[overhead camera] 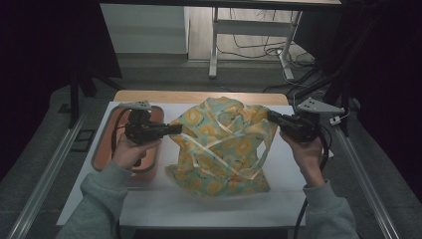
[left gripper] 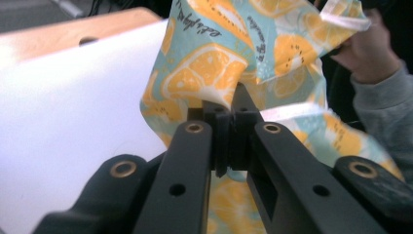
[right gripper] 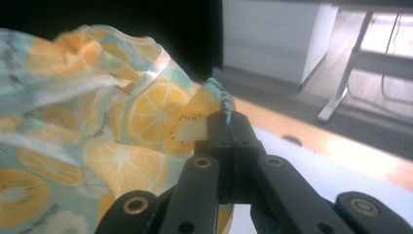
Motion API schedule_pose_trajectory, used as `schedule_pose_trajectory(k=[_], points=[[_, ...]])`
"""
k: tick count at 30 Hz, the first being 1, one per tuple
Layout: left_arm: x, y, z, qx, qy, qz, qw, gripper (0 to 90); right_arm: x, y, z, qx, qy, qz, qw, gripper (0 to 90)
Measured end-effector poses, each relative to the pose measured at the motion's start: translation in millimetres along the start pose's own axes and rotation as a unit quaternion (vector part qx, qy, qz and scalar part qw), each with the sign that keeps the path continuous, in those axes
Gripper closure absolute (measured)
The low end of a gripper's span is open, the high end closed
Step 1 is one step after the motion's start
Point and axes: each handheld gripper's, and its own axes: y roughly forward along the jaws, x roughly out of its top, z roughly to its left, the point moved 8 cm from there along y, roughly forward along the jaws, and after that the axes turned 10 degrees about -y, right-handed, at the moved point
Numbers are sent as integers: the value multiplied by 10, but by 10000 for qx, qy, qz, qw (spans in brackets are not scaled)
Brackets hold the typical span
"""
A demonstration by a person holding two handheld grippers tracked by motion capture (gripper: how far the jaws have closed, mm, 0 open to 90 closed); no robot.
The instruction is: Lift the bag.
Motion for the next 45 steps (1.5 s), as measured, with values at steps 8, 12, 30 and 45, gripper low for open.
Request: schedule_pose_trajectory(k=[8, 12, 30, 45], points=[[-201, 263, 175, 232, -145, 401, 9988, 885, -418, 298, 36, 196, 174, 521, 9983, 895], [-319, 366, 245, 288, -196, 584, 9977, 884, -696, 452, 97, 335, 255, 842, 9956, 895], [-346, 53, 299, 795, -20, -91, 9968, 231, -717, 276, 83, 575, 322, 402, 9970, 451], [-876, -438, 326, 1056, 148, -241, 9940, 110, -1330, -2, 166, 676, 231, 872, 9936, 365]])
